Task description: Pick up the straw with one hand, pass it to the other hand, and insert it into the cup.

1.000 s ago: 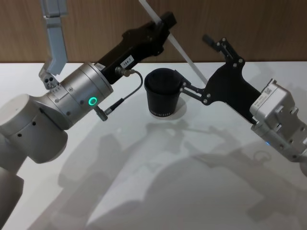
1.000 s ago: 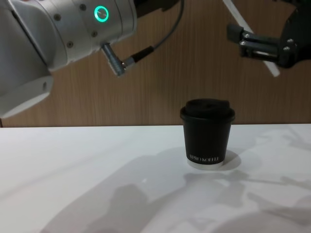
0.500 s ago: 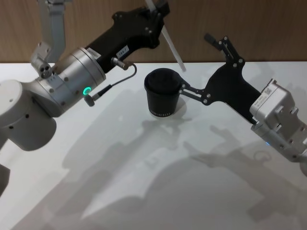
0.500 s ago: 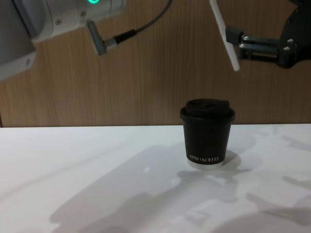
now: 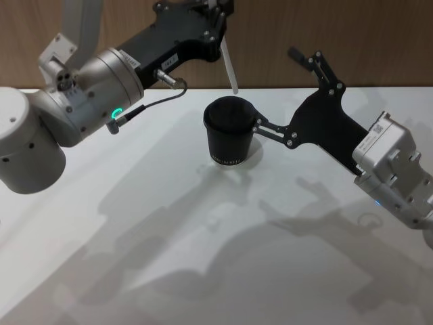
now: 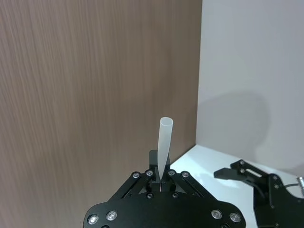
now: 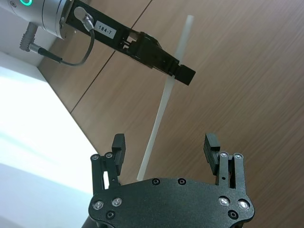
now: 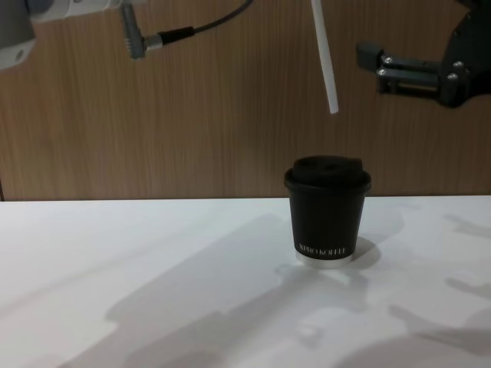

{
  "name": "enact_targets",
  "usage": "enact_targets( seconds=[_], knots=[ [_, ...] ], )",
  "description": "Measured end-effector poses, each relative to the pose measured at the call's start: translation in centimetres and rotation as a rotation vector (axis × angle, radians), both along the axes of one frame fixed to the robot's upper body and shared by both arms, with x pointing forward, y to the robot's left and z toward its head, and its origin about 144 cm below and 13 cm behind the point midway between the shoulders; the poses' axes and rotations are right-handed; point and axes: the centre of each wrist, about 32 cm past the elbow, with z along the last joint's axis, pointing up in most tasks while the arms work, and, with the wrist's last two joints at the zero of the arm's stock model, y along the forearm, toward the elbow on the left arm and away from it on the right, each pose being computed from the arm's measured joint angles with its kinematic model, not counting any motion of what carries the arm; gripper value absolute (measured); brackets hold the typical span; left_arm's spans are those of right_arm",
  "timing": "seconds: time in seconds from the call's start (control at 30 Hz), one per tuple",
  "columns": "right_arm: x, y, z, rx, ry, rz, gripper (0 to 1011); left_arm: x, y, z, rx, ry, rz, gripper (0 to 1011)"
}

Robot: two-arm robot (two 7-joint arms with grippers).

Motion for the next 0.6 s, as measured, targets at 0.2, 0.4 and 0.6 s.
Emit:
enact_targets(
  seconds=[0.2,0.4,0.6],
  knots=[
    [0.00,0.00,0.00,0.000,0.000,0.000,1001,0.08,-0.18,0.47,0.050,0.007,0.030,5],
    [0.00,0.00,0.00,0.000,0.000,0.000,1001,0.31,-0.51,0.31,0.073,0.021,0.056,6],
    [0.00,0.00,0.00,0.000,0.000,0.000,1001,0.49,-0.86,0.06,0.083,0.029,0.074,6]
  ],
)
